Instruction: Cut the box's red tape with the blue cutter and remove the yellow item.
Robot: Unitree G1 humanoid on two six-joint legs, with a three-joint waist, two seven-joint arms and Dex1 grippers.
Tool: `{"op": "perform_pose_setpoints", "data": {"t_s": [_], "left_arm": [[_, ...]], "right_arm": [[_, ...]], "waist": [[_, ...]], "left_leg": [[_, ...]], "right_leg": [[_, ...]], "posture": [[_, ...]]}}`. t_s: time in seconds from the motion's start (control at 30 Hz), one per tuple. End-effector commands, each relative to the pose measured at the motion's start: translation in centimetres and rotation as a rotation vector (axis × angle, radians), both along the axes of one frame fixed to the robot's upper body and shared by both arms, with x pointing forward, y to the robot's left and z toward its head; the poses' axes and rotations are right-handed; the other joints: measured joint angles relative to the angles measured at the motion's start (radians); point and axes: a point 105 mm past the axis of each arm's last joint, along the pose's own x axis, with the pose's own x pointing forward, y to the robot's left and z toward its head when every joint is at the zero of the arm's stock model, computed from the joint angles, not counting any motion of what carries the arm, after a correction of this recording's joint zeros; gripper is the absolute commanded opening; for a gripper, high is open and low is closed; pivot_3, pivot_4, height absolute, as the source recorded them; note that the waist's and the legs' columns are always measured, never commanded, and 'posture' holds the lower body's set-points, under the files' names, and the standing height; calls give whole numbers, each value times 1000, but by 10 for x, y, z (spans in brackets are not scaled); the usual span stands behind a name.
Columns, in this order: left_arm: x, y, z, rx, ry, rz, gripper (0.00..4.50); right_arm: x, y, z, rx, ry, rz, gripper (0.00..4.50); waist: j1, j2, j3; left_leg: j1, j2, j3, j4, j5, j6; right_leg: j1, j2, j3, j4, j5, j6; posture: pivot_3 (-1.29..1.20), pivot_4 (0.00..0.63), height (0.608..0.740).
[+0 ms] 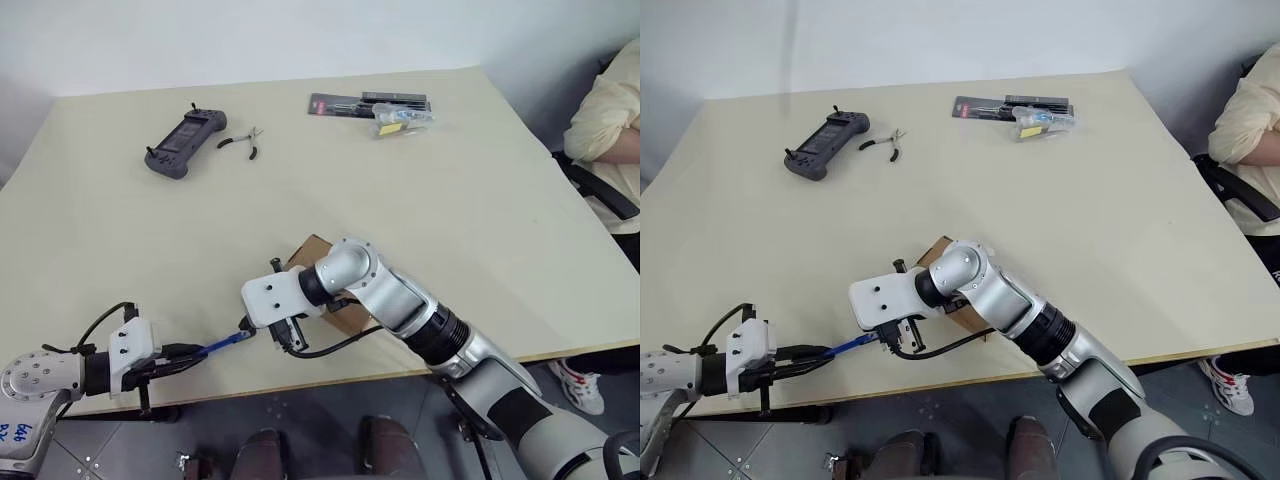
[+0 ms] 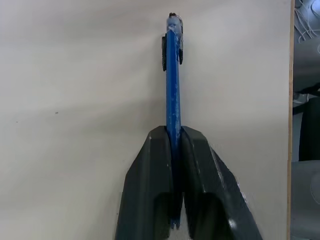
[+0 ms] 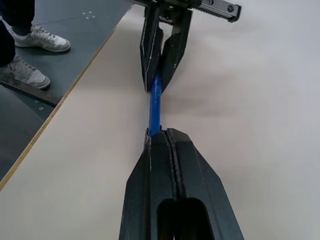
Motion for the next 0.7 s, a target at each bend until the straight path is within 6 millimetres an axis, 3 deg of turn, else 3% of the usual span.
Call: {"op": "perform_pose_setpoints", "data": {"t_s": [0.03,0.33,0.57,0.7], "left_arm": [[-22,-7,-29,45,161,-29,1486],[-30,-17,-26,69,140,-56,4350],[-15,-5,-26,57,135,51,4469],[5,-6,-7,-131,122,159,4469]], "right_arm": [[-6,4,7,36,-10,29,0],[-4,4,8,42,-12,18,0],[-3,5,8,43,-14,22,0],[-4,5,8,44,-14,25,0]], "waist": [[0,0,0],[15,0,0],[17,0,0],[18,0,0]], "left_leg": [[0,0,0,0,0,0],[0,0,1,1,0,0],[0,0,1,2,0,0],[-1,0,1,4,0,1]], "right_leg": [[0,0,0,0,0,0],[0,0,0,0,0,0],[0,0,0,0,0,0],[1,0,0,1,0,0]], "posture": [[0,150,740],[0,150,740],[0,150,740],[0,150,740]]}}
